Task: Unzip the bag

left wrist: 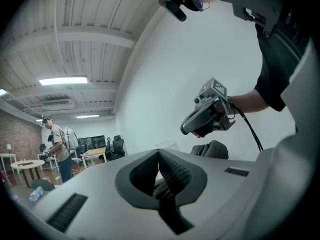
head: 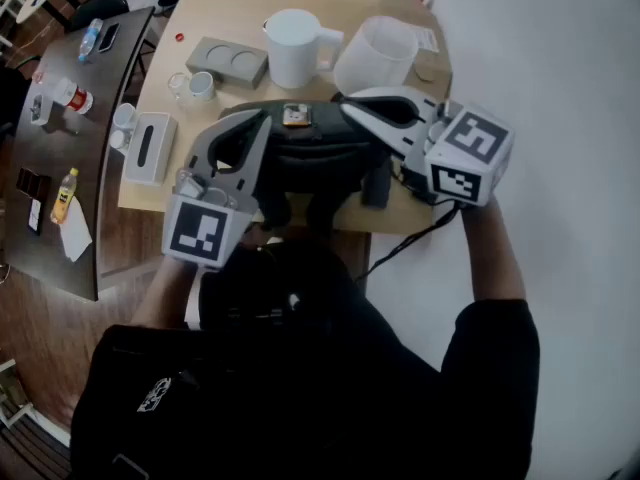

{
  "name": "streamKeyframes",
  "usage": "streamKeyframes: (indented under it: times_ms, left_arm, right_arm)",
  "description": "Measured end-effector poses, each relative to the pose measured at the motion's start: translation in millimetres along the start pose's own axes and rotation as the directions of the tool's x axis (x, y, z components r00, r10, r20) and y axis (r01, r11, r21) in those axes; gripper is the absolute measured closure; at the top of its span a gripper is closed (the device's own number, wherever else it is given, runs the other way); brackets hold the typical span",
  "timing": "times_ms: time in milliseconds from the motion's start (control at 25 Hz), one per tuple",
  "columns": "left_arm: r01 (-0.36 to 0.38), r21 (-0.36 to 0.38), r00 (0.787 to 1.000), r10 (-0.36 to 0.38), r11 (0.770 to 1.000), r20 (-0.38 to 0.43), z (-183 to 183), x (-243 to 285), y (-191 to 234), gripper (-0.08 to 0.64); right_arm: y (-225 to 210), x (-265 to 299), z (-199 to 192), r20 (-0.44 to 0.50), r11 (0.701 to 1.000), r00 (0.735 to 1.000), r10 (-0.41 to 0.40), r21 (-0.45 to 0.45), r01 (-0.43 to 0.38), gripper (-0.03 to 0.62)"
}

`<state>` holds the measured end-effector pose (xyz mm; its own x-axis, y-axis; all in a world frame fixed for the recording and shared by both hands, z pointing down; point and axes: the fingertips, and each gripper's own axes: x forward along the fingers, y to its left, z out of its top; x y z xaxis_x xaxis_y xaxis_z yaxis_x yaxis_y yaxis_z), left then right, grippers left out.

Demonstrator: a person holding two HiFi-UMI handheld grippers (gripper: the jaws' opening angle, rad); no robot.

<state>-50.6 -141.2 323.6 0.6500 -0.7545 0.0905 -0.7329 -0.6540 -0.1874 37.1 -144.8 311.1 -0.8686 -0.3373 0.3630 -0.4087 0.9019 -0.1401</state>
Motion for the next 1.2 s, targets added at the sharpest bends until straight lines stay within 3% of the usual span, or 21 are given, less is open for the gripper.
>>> streamKeyframes:
  times_ms: [200, 320, 440, 560, 800, 1040, 1200]
  left_arm:
    - [-0.026, 0.038, 1.000, 0.026, 0.999, 0.016, -6.1, -2.0, -3.5, 0.561]
    - [-0.041, 0.068, 0.999, 0.039, 0.997, 0.027, -8.9, -0.4, -4.4, 0.561]
    - [-0.058, 0.079, 0.998, 0.055, 0.995, 0.039, -10.1, 0.3, -4.4, 0.561]
    - [-0.065, 0.072, 0.997, 0.062, 0.995, 0.049, -11.1, 0.8, -4.1, 0.561]
    - [-0.063, 0.072, 0.998, 0.060, 0.995, 0.035, -15.7, 3.1, -3.5, 0.561]
    - [-0.061, 0.073, 0.998, 0.058, 0.995, 0.039, -17.4, 4.2, -4.1, 0.561]
    - [-0.063, 0.068, 0.997, 0.060, 0.996, 0.048, -17.2, 5.2, -4.0, 0.561]
  right_arm:
    - [-7.9, 8.3, -6.3, -0.059, 0.999, 0.997, 0.042, 0.018, -0.041, 0.494]
    - [-8.7, 12.7, -10.3, -0.082, 0.989, 0.989, 0.126, 0.082, -0.119, 0.494]
    - [-5.2, 17.2, -15.3, -0.140, 0.964, 0.959, 0.245, 0.143, -0.225, 0.494]
    - [2.4, 22.9, -23.0, -0.214, 0.917, 0.905, 0.368, 0.242, -0.316, 0.494]
    - [1.4, 35.7, -32.2, -0.292, 0.833, 0.812, 0.505, 0.413, -0.369, 0.494]
    - [-3.1, 45.5, -42.5, -0.492, 0.809, 0.657, 0.571, 0.476, -0.346, 0.495]
    - [-8.2, 52.6, -48.4, -0.503, 0.764, 0.603, 0.619, 0.566, -0.311, 0.495]
